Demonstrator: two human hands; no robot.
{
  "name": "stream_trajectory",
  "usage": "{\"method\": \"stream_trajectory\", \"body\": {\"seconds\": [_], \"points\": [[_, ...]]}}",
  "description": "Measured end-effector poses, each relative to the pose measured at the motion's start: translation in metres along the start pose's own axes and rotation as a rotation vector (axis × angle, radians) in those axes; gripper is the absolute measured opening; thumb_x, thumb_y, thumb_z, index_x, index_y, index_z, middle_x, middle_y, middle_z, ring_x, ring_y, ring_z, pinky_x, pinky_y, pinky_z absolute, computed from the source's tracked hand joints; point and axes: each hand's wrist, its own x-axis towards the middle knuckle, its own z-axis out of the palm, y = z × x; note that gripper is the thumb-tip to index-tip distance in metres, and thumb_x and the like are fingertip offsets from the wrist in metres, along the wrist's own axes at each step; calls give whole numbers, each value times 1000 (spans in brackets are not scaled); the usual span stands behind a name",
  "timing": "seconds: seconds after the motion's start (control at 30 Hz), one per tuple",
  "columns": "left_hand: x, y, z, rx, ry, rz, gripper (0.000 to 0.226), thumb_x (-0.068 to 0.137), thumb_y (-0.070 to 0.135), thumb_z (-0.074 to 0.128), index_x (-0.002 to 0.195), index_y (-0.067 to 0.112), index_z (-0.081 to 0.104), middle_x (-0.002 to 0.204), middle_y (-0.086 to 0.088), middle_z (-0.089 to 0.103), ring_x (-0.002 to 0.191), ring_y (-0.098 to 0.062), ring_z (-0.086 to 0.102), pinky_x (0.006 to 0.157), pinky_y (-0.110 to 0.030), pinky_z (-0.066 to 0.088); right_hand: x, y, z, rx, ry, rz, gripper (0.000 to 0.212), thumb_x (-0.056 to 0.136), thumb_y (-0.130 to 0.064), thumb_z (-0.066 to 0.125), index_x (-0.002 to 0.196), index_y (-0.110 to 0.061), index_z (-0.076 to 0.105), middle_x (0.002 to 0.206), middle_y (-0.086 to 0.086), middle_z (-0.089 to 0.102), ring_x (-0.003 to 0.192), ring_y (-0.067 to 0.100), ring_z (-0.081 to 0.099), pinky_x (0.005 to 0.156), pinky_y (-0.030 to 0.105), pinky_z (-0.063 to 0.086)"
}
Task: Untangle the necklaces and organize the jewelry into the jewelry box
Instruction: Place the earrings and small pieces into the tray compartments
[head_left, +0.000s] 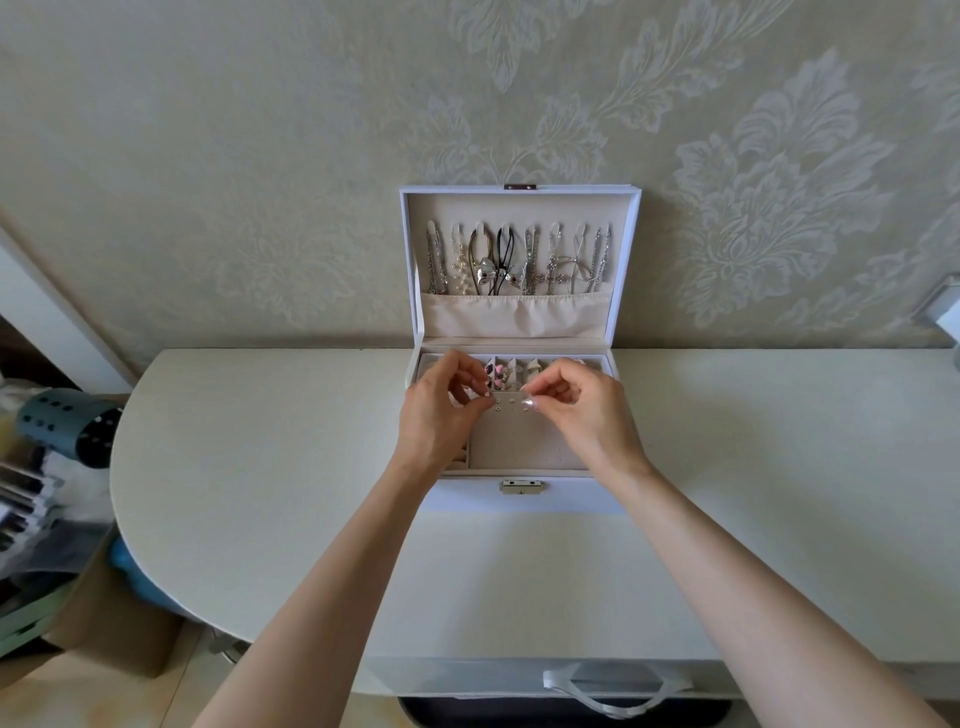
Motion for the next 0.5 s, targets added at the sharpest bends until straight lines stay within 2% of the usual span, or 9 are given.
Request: {"method": "stream_trajectory", "body": {"seconds": [0.17,0.33,0.5], "points": [[3,1,2,111,-58,10,20,76,12,74,74,27,59,78,10,64,66,-9,52,64,-29,45,3,4,1,12,58,30,25,76,8,67,71,-16,66,71,-7,64,65,8,54,68,21,47],[9,2,4,260,-122,-3,13,77,23,74,74,28,62,77,15,62,72,-8,53,60,-22,38,6,9,1,35,118,70,26,74,8,68,71,-18,65,73,-4,66,66,9,57,69,23,50],[15,6,10,391,-136,6,7,75,26,76,74,23,70,84,10,55,87,-12,44,73,-27,35,7,10,0,43,120,75,30,74,7,68,68,-23,63,72,-5,66,66,9,57,69,22,50]]}}
